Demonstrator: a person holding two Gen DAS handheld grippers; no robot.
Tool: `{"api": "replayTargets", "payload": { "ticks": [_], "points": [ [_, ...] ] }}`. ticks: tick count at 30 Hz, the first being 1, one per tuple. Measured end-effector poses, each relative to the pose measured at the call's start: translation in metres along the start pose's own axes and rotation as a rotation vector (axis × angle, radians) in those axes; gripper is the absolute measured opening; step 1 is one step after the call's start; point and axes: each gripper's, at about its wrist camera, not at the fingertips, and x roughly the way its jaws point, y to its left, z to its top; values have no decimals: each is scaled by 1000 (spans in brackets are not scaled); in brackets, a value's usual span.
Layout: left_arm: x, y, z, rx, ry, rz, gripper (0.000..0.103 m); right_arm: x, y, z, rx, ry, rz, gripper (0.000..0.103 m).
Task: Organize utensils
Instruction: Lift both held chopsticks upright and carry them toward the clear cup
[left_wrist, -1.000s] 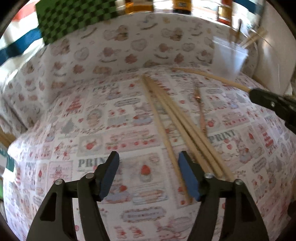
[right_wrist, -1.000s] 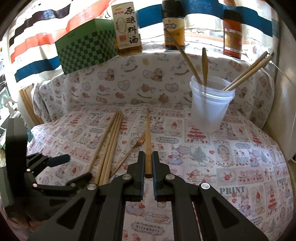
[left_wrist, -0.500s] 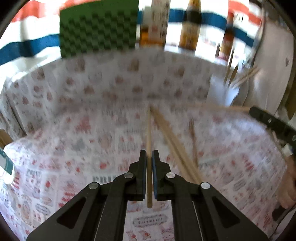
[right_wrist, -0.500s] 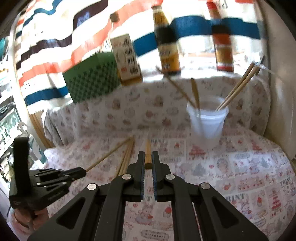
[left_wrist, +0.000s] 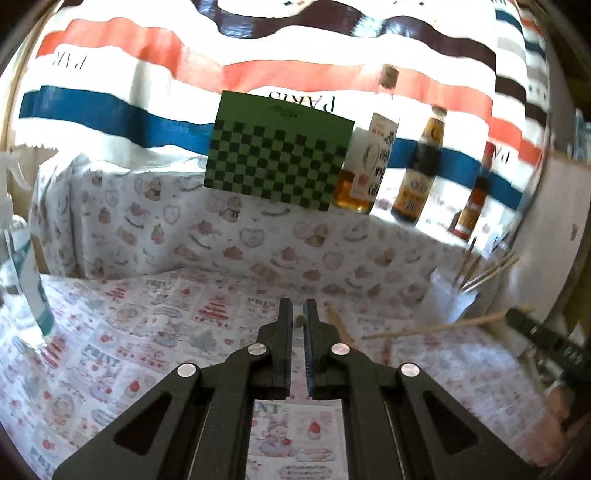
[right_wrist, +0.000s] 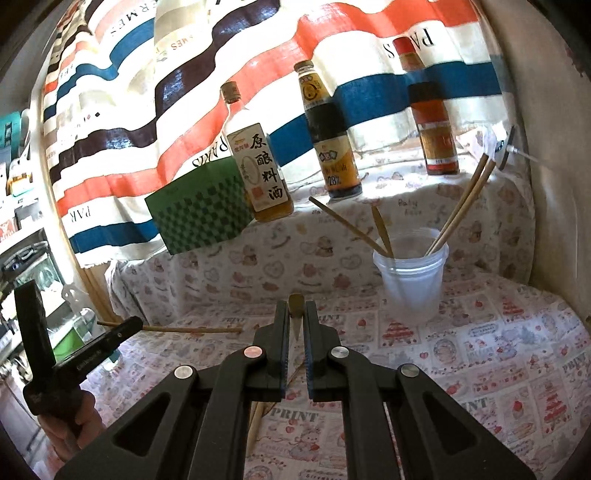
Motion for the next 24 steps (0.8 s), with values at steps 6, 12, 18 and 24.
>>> {"api": "replayTargets", "payload": {
  "ticks": [6,12,18,24],
  "points": [
    [-1,-8,3,25,-34,17,4,0,1,1,-21,18,-3,8],
    [-4,-34,27,54,-28,21,4,-14,2,9,-48,-47,-43,8],
    [-4,-56,58,80,-34,55,4,-30,3,28,-121,-45,-133,8],
    [-10,-91,88,106,-65,-19,4,-46,-2,60,-143,-47,-129,8]
  ]
}}
